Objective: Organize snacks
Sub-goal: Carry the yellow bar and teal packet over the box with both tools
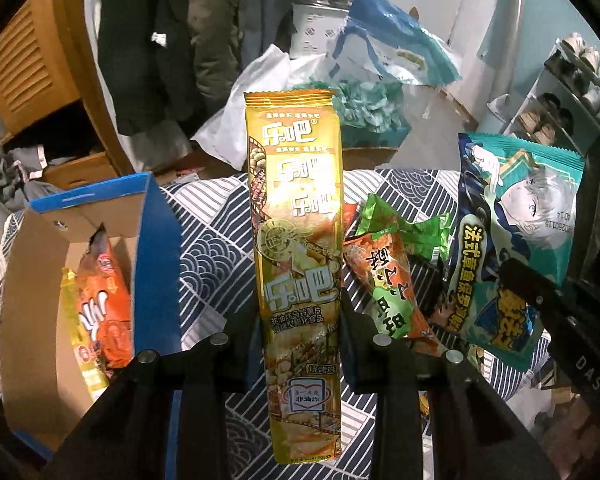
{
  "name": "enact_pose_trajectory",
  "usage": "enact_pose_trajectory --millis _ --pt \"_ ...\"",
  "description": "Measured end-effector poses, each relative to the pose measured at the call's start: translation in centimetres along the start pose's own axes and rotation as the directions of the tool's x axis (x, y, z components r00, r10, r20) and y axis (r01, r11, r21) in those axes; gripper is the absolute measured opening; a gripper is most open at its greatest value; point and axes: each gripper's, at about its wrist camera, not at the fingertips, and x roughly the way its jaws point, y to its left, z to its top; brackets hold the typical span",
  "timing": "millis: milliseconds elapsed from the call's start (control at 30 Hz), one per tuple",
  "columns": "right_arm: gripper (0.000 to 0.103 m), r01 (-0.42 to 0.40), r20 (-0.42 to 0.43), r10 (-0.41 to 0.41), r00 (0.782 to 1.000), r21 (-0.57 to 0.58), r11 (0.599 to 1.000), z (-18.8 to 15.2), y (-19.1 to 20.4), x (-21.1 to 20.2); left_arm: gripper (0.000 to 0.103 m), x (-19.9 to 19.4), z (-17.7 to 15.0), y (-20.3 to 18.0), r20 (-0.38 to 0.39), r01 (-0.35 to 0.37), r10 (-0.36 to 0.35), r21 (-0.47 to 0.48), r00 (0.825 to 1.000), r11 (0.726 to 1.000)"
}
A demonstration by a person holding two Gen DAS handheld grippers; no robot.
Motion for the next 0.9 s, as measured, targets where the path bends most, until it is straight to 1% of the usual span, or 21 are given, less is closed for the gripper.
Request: enact_pose_trajectory --millis 400,733,900 --pt "0.015 -0.081 0.037 0.083 0.996 -0.055 0.995 0.5 4.1 -1.9 0.033 -4.8 -0.5 3.2 0.076 -0.019 0.021 -0.024 0.997 1.0" --pt "0.015 -0.154 0.031 0.158 0.987 -0.117 0.981 1.2 8.9 -1.7 0.032 -7.6 -1.2 7.9 0.111 -0.013 0.024 -0.095 0.994 0.995" --pt "0.015 -0.182 0.019 0.187 0.982 -0.156 0.971 1.3 11.6 -1.4 0.032 -8.4 -1.7 10.5 0.125 -0.035 0.052 -0.131 0.991 0.991"
